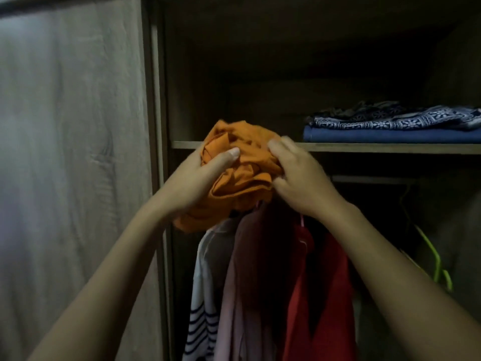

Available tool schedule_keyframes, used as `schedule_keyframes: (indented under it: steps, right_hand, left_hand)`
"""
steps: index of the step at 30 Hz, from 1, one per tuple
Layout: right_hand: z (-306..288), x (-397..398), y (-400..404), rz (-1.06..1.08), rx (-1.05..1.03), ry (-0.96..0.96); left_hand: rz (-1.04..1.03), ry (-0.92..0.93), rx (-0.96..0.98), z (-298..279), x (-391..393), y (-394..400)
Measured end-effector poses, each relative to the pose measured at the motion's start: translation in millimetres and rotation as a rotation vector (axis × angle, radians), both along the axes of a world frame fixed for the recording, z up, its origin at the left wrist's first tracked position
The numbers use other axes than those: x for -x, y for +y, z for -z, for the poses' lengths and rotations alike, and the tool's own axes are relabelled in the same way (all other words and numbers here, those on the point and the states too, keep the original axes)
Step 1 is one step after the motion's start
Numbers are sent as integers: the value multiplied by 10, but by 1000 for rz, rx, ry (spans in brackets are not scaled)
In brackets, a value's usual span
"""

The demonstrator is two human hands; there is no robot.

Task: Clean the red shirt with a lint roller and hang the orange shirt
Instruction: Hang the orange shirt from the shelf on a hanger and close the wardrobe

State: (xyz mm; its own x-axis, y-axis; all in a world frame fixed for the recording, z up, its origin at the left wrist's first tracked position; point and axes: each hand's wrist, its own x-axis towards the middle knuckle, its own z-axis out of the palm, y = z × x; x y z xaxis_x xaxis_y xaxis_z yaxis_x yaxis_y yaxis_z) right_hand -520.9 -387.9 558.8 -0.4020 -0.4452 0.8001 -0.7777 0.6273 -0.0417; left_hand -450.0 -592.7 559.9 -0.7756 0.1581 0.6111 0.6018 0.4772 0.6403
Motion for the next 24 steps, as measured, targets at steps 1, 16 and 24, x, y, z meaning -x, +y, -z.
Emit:
schedule_keyframes:
  steps: [1,16,24]
  right_hand:
    - [136,-100,62,-13,-14,-29]
    - [1237,-230,838,-253,276,-1235]
    - [1279,-277,883,-244,318,-1215]
  left_hand:
    - [1,-9,-22,97,-44,-3]
    - [-183,-44,-190,484,-100,-222]
    - [-148,19,18,386,-128,-270]
